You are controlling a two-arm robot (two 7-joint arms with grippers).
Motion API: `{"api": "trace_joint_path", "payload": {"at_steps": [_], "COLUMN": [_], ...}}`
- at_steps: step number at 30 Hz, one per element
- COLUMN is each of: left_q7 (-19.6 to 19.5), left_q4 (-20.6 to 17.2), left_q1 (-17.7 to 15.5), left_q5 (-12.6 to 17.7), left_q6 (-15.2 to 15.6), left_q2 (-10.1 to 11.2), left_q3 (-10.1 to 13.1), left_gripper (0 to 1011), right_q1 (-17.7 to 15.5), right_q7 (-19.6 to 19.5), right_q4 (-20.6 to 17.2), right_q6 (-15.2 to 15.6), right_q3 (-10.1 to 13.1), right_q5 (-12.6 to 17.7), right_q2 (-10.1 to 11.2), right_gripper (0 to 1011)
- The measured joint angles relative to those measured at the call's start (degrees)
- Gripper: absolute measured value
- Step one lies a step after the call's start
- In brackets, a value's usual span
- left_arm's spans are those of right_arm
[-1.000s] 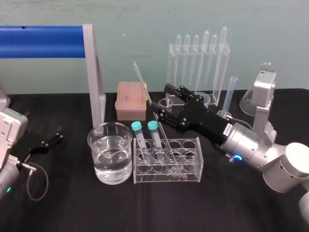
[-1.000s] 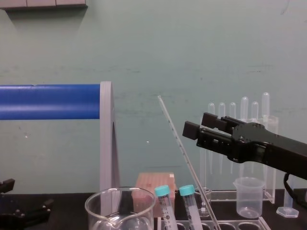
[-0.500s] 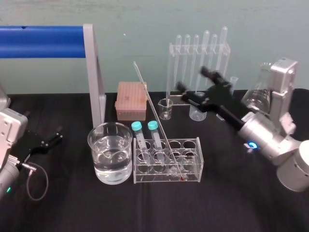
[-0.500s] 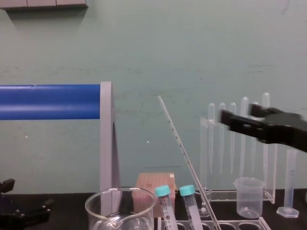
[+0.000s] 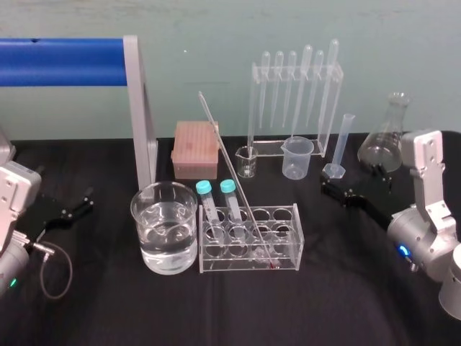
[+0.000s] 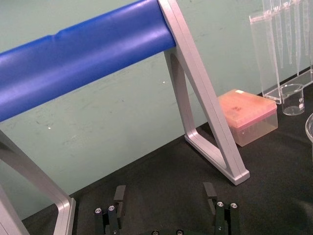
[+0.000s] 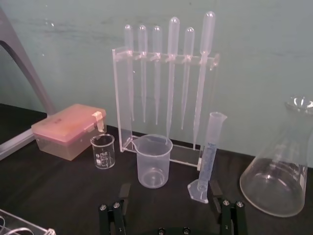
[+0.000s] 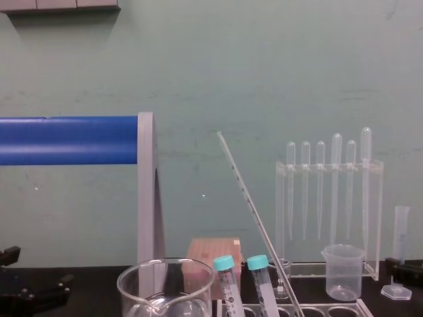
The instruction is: Hold the thermometer with one hand and immerse one end into the beaker, then reinsert it into the test tube rack.
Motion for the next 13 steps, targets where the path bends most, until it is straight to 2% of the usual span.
{"api": "trace_joint_path", "payload": {"at_steps": [13], "left_q7": [0.00], "left_q4": [-0.01], "left_q1": [0.00], "left_q5": [0.00], "left_q6": [-0.01], "left_q2": [0.00], "left_q3": [0.00], "left_gripper": [1008], "right_q1": [0.14], "right_q7": [0.20], "right_q4": [-0.50], "right_q6": [-0.62], "right_q3": [-0.04], "right_q5": [0.24], "right_q2": [0.04], "right_gripper": [1003]}}
